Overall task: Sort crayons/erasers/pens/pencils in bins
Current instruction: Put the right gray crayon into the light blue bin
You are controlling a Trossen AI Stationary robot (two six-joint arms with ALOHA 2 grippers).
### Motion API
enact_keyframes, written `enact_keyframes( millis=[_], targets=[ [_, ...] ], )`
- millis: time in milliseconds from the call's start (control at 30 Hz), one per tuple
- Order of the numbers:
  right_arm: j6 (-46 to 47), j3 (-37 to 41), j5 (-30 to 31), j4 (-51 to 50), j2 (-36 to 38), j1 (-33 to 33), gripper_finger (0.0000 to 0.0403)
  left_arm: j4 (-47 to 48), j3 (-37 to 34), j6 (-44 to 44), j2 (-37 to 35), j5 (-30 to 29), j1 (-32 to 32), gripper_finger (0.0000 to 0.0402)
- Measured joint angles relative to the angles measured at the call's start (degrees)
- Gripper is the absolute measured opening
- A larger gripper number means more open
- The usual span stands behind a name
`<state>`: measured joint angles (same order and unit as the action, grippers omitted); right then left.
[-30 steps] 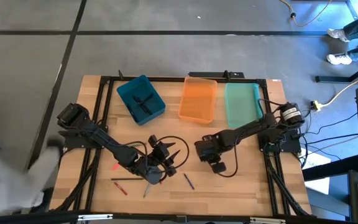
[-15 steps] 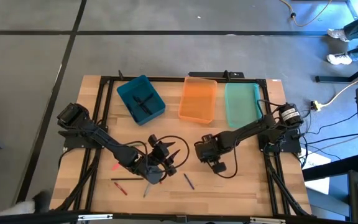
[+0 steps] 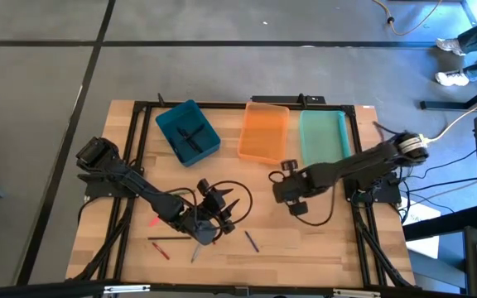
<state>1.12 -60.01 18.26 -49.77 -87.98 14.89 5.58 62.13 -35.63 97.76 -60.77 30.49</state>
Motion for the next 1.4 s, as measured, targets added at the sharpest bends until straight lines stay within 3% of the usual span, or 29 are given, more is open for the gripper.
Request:
enact_keyframes(
  millis=[233,467,800,1133,1400],
  targets=[
    [6.3,-0.1,23.3,-11.4,11.0,-2.4,0.0027,-0.1,0.0,-0.2,0.0,0.1,0.0,0.0169],
    [19.0,0.3,29.8,-19.7,19.2,-14.2,0.0031,-0.1,0.0,-0.3,0.0,0.2,1.0,0.0169],
    [19.8,5.2,24.5,-18.5,22.6,-32.3,0.004,-0.2,0.0,-0.2,0.0,-1.2,2.1,0.0169],
    [18.4,16.2,8.8,-1.0,22.6,-46.1,0.0039,-0.3,0.0,-0.8,0.2,-2.1,4.5,0.0169],
    [25.9,24.4,5.1,13.4,22.6,-51.1,0.0039,-0.2,0.0,-1.3,0.3,-5.9,7.6,0.0169]
  ],
)
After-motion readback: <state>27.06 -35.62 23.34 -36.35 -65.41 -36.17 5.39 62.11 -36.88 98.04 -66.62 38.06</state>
